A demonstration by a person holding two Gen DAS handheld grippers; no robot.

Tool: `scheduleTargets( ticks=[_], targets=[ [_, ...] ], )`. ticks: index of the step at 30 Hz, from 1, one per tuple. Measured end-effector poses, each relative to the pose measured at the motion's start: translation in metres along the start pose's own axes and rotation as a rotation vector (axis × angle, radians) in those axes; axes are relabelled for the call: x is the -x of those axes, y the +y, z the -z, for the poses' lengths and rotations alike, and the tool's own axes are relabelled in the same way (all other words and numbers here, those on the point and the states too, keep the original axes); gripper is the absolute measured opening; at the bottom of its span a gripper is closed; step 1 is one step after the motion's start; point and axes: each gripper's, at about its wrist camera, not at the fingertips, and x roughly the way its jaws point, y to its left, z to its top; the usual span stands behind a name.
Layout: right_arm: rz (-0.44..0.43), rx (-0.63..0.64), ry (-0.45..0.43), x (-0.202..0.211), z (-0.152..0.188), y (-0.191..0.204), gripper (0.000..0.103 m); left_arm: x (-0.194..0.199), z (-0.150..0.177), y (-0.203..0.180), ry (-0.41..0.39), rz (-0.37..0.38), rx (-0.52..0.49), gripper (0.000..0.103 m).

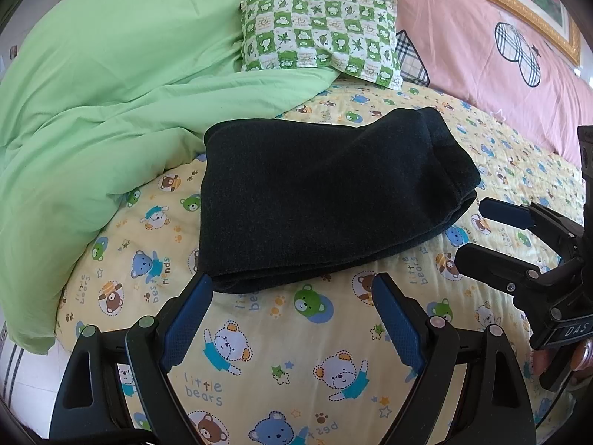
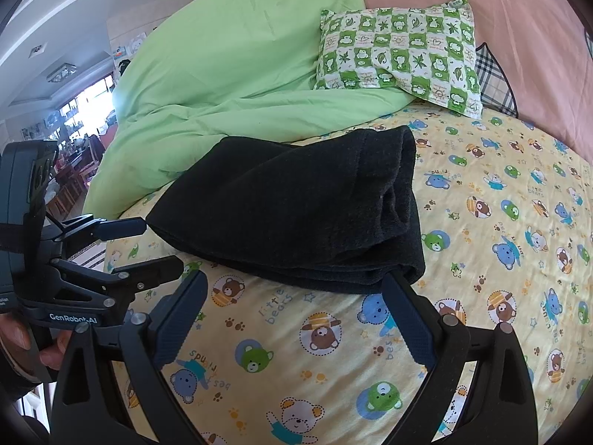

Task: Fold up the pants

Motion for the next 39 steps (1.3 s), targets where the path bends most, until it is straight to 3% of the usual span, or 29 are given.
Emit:
scheduleTargets(
  ticks=[39],
  targets=[
    [0.006,0.012,-0.024,0.005,-0.009,0.003,0.095,0.01,-0.005,0.003,-0.025,-0.016,0.027,0.088]
  ],
)
